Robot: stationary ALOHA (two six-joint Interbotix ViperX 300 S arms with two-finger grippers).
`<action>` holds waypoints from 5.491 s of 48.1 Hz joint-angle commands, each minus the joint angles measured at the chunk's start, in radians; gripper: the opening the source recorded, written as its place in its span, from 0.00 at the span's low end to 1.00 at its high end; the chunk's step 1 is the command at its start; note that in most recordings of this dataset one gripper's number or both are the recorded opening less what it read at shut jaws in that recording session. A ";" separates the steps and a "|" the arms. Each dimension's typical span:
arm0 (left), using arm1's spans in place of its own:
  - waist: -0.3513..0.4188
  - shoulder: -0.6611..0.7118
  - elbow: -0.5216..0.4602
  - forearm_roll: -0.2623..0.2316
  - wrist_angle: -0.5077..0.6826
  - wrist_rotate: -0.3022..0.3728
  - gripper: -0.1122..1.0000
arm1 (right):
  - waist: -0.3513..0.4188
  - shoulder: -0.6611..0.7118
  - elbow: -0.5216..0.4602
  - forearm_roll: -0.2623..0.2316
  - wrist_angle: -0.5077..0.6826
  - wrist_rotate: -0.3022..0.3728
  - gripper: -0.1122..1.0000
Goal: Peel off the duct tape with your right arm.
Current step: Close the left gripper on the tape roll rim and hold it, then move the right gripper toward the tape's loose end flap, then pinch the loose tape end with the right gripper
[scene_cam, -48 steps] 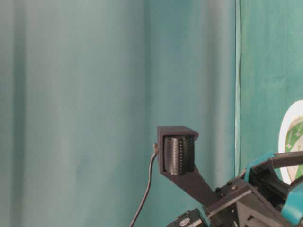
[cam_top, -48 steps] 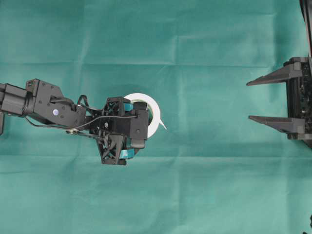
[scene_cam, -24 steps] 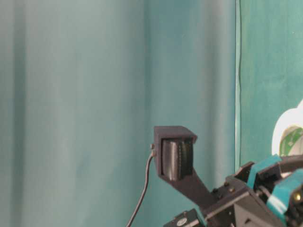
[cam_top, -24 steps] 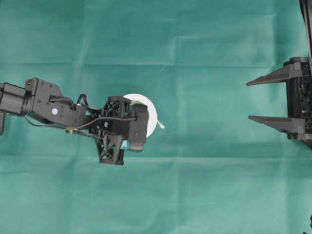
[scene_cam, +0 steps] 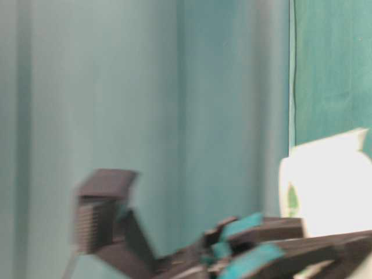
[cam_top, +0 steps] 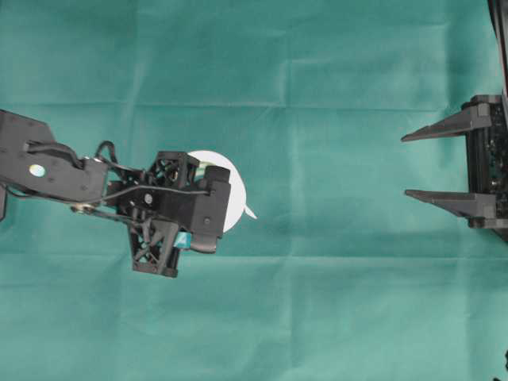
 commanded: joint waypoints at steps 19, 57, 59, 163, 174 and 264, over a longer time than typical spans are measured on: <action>-0.002 -0.123 -0.117 0.006 0.224 0.003 0.30 | 0.000 0.095 -0.054 -0.003 -0.044 0.020 0.78; 0.072 -0.114 -0.123 0.006 0.261 0.003 0.30 | 0.026 0.635 -0.397 -0.003 -0.101 0.017 0.79; 0.072 -0.114 -0.123 0.006 0.259 0.003 0.30 | 0.026 0.655 -0.411 -0.003 -0.106 0.017 0.79; 0.072 -0.110 -0.104 0.006 0.250 0.003 0.30 | -0.009 0.927 -0.629 0.002 -0.117 0.014 0.07; 0.072 -0.110 -0.101 0.006 0.250 0.003 0.30 | -0.011 0.927 -0.618 0.002 -0.117 0.014 0.06; -0.032 -0.110 -0.087 0.006 0.250 0.008 0.30 | -0.043 0.916 -0.594 0.038 -0.120 0.014 0.02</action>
